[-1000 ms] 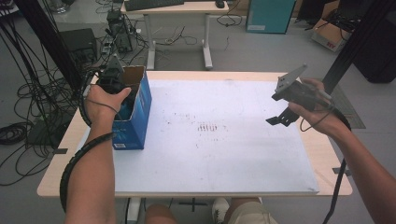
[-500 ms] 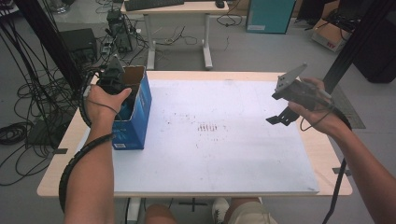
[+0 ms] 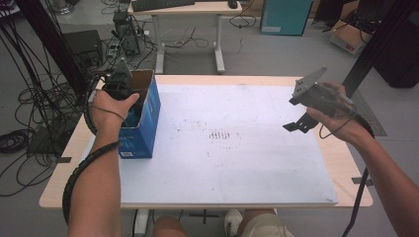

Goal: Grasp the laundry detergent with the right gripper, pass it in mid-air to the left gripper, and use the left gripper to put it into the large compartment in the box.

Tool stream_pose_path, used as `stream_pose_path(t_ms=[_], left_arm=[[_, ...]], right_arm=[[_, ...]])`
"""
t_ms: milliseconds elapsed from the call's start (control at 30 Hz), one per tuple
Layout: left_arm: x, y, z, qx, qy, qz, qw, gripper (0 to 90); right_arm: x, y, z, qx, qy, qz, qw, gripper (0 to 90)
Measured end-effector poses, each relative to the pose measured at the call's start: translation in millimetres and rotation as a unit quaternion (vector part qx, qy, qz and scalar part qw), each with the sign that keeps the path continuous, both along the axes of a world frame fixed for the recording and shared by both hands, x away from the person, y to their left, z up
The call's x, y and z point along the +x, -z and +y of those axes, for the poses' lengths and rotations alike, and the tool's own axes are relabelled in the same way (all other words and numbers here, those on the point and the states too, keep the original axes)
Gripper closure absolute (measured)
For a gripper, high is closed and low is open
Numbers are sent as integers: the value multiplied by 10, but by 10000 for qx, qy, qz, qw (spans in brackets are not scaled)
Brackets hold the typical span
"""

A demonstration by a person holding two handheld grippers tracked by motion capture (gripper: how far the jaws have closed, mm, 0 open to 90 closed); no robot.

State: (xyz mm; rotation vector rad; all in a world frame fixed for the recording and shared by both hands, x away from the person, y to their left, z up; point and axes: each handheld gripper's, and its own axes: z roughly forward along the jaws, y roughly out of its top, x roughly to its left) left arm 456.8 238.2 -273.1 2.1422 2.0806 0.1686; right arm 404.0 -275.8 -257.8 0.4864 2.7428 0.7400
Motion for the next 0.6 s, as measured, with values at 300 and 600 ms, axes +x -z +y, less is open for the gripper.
stream_pose_path(t_ms=[300,600], left_arm=[[4,1,-5,5,-9,7,10000,365],[4,3,-4,7,-10,0,10000,365]], right_arm=[[0,0,2,11,2,10,10000,63],[9,2,5,15,-38,-10,10000,63]])
